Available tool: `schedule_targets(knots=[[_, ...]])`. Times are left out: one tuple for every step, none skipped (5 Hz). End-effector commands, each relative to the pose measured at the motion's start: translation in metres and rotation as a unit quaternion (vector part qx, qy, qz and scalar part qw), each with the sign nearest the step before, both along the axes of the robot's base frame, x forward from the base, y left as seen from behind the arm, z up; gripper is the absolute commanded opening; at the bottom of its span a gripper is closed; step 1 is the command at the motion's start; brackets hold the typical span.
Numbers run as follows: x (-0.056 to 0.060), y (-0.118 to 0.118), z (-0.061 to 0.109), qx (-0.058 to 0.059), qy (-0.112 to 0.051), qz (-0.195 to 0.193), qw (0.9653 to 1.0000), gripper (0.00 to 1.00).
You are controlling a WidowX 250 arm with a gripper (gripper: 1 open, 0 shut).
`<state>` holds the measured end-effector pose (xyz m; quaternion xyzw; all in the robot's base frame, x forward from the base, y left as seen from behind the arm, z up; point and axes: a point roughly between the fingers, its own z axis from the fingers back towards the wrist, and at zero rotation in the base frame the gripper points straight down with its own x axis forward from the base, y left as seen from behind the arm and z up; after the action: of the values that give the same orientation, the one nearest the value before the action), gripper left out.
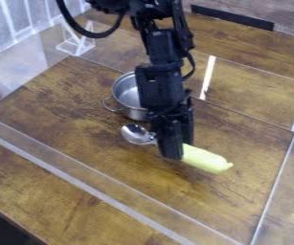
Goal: Move the green spoon to the right
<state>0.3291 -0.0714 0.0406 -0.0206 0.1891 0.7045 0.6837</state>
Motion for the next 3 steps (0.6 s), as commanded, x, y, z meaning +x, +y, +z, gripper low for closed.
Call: schedule_targets(knots=[[0.013,0.011,0.022,-0.008,-0.035,0.04,0.9986,0.0],[0.014,0.007,0.031,-0.013,-0.036,0.032,0.9987,0.0],[0.018,0.003,0.036,-0.016,-0.036,0.012,0.9992,0.0]])
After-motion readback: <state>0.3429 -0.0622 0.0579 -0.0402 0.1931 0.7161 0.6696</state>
